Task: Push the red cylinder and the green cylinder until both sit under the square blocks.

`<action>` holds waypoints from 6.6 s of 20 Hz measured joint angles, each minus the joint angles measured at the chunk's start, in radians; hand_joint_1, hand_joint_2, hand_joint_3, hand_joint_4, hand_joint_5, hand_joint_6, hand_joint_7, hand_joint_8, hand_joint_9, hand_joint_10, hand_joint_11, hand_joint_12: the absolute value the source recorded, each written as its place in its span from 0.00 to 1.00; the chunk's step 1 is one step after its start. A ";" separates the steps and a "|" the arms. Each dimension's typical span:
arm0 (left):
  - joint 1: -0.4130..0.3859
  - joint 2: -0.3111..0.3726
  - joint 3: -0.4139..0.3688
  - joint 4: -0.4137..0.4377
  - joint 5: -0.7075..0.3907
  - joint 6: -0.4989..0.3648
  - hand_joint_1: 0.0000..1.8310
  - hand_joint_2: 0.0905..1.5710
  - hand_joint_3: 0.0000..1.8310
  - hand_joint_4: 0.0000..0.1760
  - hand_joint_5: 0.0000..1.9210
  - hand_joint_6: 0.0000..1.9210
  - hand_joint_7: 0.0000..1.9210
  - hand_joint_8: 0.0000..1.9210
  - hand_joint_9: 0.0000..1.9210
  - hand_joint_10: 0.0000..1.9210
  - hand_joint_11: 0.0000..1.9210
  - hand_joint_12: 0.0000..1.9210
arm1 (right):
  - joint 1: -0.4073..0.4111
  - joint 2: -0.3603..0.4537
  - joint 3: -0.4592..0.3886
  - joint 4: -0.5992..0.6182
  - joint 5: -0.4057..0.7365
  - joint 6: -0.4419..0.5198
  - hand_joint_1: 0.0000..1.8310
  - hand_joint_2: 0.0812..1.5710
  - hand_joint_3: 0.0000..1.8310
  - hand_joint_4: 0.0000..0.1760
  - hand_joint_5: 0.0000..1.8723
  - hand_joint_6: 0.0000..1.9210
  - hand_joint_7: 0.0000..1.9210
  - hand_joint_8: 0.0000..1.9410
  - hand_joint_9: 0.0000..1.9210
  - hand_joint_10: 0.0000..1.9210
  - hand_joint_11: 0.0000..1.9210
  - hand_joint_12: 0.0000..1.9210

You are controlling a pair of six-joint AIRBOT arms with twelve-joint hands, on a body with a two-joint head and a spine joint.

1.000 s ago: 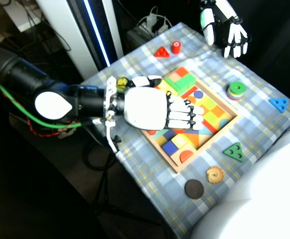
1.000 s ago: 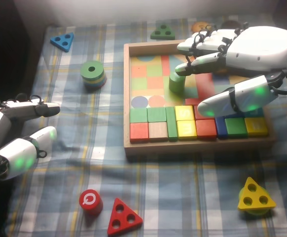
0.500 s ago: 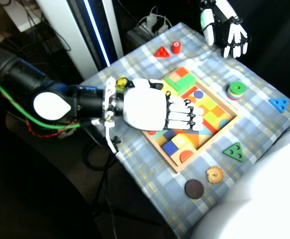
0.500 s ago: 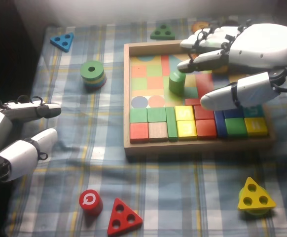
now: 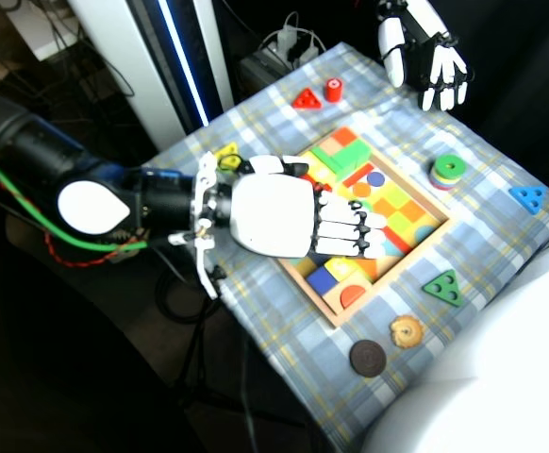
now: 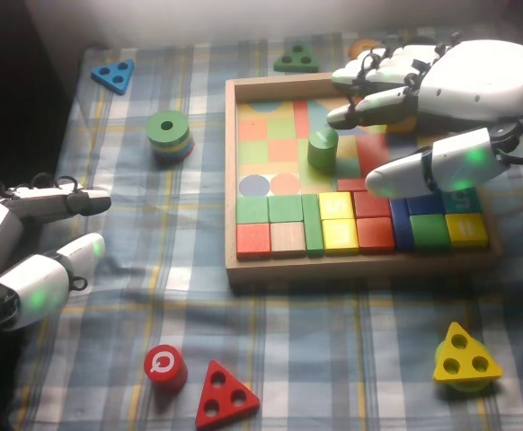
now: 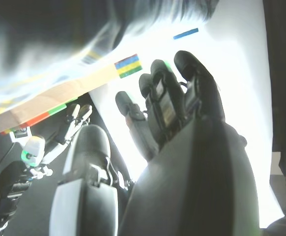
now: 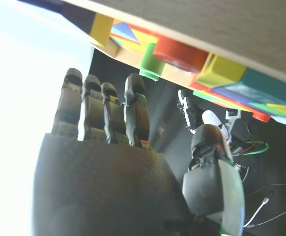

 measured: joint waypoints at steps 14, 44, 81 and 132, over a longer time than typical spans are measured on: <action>0.000 0.000 0.000 0.001 0.000 0.000 0.34 0.82 0.00 0.46 0.40 0.00 0.26 0.00 0.23 0.00 0.00 0.33 | 0.018 -0.045 0.004 -0.058 -0.002 0.000 0.00 0.62 0.00 0.36 0.18 0.00 0.00 0.00 0.00 0.00 0.00 0.00; 0.000 0.000 0.000 0.000 0.001 0.000 0.35 0.82 0.00 0.38 0.41 0.00 0.26 0.00 0.21 0.00 0.00 0.27 | -0.004 0.005 -0.032 -0.060 -0.035 0.002 0.00 0.67 0.01 0.45 0.21 0.01 0.02 0.00 0.00 0.00 0.00 0.00; 0.002 0.000 0.000 -0.017 0.008 0.000 0.33 0.82 0.00 0.36 0.40 0.00 0.26 0.00 0.22 0.00 0.00 0.30 | -0.119 0.224 -0.172 0.042 -0.059 0.003 0.00 0.57 0.00 1.00 0.16 0.00 0.00 0.00 0.00 0.00 0.00 0.00; 0.048 -0.013 -0.056 -0.074 -0.200 -0.027 0.36 0.86 0.00 0.18 0.40 0.00 0.27 0.00 0.24 0.00 0.00 0.37 | -0.798 0.268 -0.636 1.423 1.049 -0.742 0.00 0.72 0.00 0.03 0.20 0.00 0.14 0.00 0.05 0.00 0.00 0.00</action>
